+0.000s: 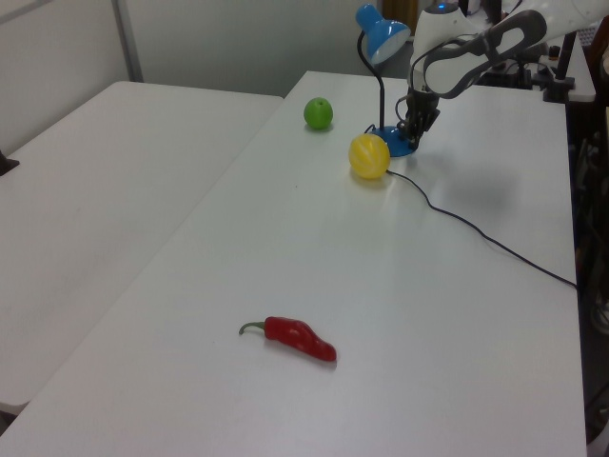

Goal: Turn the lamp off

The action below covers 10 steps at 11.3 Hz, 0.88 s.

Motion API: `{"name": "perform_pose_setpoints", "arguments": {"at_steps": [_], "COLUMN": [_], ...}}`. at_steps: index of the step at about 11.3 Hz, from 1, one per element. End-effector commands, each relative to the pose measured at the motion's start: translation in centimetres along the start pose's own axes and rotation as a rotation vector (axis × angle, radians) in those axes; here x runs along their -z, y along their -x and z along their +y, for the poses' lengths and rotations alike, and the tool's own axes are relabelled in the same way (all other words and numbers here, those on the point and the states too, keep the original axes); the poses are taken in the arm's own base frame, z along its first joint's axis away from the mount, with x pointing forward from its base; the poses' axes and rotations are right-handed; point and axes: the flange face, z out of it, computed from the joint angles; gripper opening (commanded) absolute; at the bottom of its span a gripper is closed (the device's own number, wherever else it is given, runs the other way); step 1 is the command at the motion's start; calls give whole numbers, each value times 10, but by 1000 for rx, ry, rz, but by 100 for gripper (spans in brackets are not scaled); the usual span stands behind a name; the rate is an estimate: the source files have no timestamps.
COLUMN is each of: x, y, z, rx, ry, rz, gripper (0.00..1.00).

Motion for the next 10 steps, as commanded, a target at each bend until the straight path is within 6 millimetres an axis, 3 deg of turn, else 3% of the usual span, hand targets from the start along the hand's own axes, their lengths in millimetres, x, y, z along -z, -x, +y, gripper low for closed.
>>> {"name": "perform_pose_setpoints", "arguments": {"at_steps": [1,2,3,5,7,10], "x": [16,30,49,92,150,224], "y": [9,10,14,31,54,98], "z": [-8,-10,-24,-64,-99,-165], "rx": [-4,-1,23,100,176,371], "ry": [5,5,5,7,6,-6], "rz": [-57,-65,-76,-111,-128,-123], "gripper": [0,0,0,0,0,0]}}
